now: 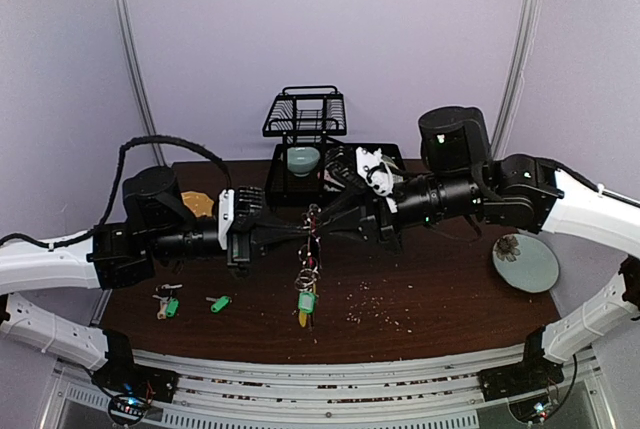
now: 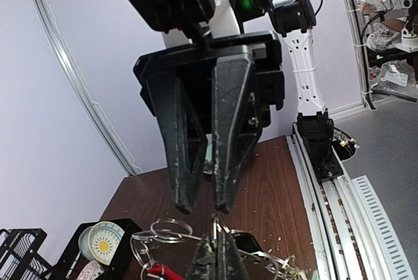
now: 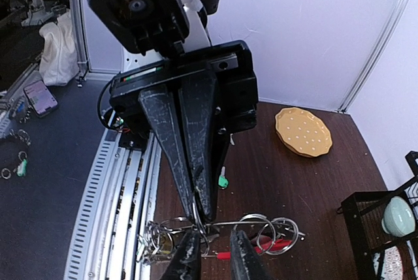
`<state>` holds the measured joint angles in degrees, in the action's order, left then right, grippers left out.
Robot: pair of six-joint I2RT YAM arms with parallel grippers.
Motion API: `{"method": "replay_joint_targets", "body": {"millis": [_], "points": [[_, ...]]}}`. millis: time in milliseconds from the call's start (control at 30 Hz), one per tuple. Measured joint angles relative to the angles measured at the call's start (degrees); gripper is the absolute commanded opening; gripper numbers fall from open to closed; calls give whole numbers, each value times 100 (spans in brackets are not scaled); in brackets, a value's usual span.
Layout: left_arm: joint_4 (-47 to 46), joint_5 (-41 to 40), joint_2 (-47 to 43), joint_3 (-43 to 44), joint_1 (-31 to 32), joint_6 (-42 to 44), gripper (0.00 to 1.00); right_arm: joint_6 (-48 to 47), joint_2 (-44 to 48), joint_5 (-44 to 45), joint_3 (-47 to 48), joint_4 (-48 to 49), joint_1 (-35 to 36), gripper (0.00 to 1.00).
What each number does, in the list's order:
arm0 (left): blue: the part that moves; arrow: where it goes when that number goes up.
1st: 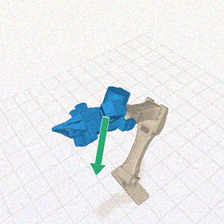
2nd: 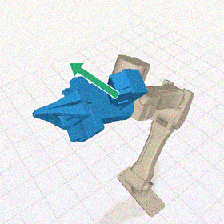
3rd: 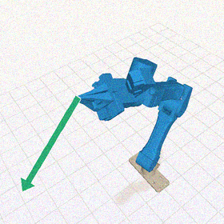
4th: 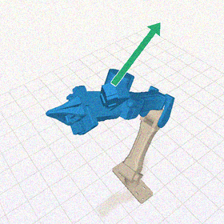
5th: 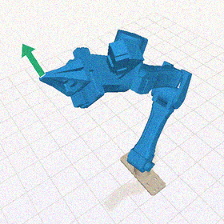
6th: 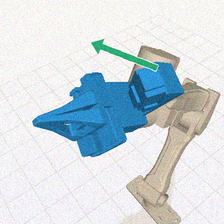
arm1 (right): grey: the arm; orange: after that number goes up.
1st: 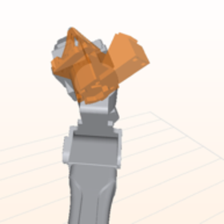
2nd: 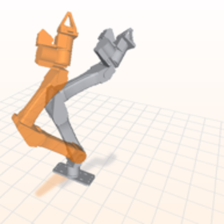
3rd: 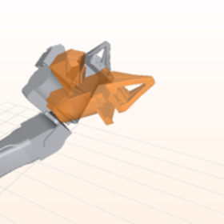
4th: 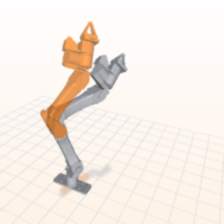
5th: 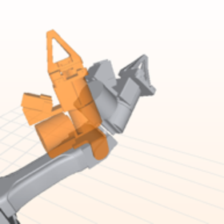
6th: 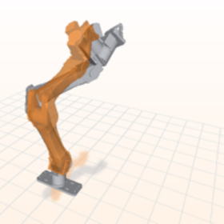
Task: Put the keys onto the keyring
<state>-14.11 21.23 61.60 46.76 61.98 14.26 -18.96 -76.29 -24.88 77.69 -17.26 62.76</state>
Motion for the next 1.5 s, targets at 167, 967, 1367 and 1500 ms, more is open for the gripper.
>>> {"method": "replay_joint_targets", "body": {"millis": [167,967,1367,1500], "points": [[-101,57,-52,-68,0,20,0,79,-52,-116,0,96,0,13],[-575,238,-155,-267,0,-11,0,72,-238,-402,0,83,0,7],[-2356,518,153,-765,-2,-903,0,210,-245,-876,-127,492,-20,4],[-2802,538,319,-789,-9,-1060,0,315,-229,-940,-149,581,-72,14]]}}
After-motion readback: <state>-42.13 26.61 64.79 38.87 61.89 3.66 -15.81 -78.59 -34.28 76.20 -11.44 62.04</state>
